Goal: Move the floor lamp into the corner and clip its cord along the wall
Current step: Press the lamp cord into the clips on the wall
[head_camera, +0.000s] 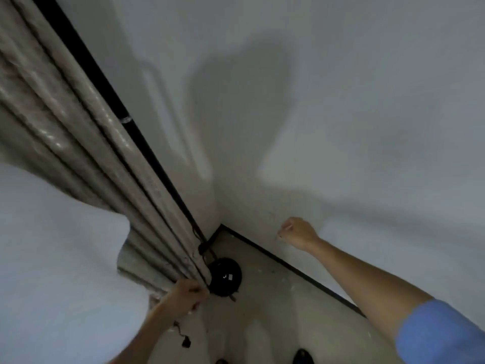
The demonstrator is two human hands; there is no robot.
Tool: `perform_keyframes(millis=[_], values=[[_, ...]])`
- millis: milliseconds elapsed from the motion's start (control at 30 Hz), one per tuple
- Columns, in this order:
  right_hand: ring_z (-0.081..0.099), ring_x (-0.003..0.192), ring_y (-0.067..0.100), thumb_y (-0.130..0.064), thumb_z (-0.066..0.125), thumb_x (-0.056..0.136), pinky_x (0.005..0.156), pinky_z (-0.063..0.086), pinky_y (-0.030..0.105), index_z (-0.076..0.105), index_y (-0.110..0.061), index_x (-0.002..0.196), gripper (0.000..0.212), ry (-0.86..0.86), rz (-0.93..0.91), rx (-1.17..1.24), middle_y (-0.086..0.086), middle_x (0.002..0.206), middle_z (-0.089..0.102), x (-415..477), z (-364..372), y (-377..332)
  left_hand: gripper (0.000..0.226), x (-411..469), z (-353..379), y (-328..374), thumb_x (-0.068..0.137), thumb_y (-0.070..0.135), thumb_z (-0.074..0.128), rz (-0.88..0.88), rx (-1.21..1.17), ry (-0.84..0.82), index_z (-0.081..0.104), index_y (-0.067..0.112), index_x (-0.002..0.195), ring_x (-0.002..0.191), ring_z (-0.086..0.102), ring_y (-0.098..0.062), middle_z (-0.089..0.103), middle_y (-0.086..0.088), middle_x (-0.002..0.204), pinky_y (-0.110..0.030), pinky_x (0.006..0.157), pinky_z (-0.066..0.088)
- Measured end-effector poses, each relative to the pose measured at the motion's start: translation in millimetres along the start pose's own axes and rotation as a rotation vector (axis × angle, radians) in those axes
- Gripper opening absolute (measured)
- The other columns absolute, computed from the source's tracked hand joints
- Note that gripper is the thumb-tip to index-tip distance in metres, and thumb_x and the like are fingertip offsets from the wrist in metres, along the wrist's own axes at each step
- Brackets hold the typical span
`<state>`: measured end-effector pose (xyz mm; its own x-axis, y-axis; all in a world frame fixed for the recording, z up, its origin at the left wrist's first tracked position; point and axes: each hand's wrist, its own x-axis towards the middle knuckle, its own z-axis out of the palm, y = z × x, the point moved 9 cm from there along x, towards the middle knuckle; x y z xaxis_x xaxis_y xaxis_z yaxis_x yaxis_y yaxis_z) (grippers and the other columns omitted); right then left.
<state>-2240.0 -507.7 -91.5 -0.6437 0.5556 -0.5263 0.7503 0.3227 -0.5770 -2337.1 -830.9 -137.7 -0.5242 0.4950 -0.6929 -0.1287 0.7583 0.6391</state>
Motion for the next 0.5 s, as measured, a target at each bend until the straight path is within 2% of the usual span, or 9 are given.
perform_keyframes(millis=[100,200,267,333,400,500], values=[[0.064,0.103,0.028,-0.029,0.061,0.088,0.088,0.051,0.035,0.07,-0.008,0.102,0.026,0.012,0.048,0.03,0.01,0.108,0.07,-10,-7,58,0.03,8,45,24,0.091,0.006,0.055,0.032,0.046,-0.04,0.06,0.013,0.062,0.038,0.043,-0.005,0.051,0.007,0.04,-0.019,0.046,0.037],[0.064,0.095,0.021,-0.032,0.063,0.085,0.084,0.051,0.032,0.07,-0.016,0.096,0.022,-0.016,0.09,0.064,0.005,0.103,0.07,-10,0,117,0.046,23,84,30,0.091,0.007,0.056,0.048,0.057,-0.044,0.056,0.026,0.048,0.04,0.043,-0.006,0.049,0.006,0.037,-0.021,0.049,0.038],[0.063,0.088,0.018,-0.034,0.063,0.085,0.08,0.051,0.03,0.069,-0.018,0.093,0.019,-0.045,0.113,0.065,0.003,0.098,0.069,-3,12,156,0.049,41,108,29,0.09,0.008,0.056,0.035,0.048,-0.024,0.055,0.027,0.045,0.041,0.043,-0.006,0.048,0.007,0.038,-0.021,0.051,0.038],[0.063,0.088,0.018,-0.032,0.062,0.087,0.079,0.05,0.029,0.069,-0.019,0.095,0.017,-0.064,0.137,0.059,0.003,0.098,0.069,5,25,192,0.037,65,133,22,0.09,0.005,0.056,0.02,0.023,-0.009,0.057,0.018,0.055,0.041,0.045,-0.005,0.049,0.008,0.037,-0.022,0.052,0.041],[0.064,0.098,0.022,-0.029,0.061,0.087,0.082,0.048,0.029,0.071,-0.017,0.1,0.021,-0.072,0.165,0.038,0.004,0.104,0.07,17,42,227,0.031,94,158,7,0.089,0.001,0.055,-0.012,-0.003,0.006,0.055,0.009,0.059,0.039,0.046,-0.002,0.049,0.008,0.038,-0.022,0.05,0.044],[0.067,0.096,0.021,-0.031,0.064,0.085,0.08,0.048,0.028,0.07,-0.022,0.086,0.01,-0.088,0.2,0.01,0.004,0.096,0.072,40,80,274,0.029,144,195,-22,0.088,-0.004,0.055,-0.007,-0.036,0.012,0.055,0.005,0.061,0.036,0.047,0.001,0.051,0.001,0.045,-0.011,0.044,0.043]])
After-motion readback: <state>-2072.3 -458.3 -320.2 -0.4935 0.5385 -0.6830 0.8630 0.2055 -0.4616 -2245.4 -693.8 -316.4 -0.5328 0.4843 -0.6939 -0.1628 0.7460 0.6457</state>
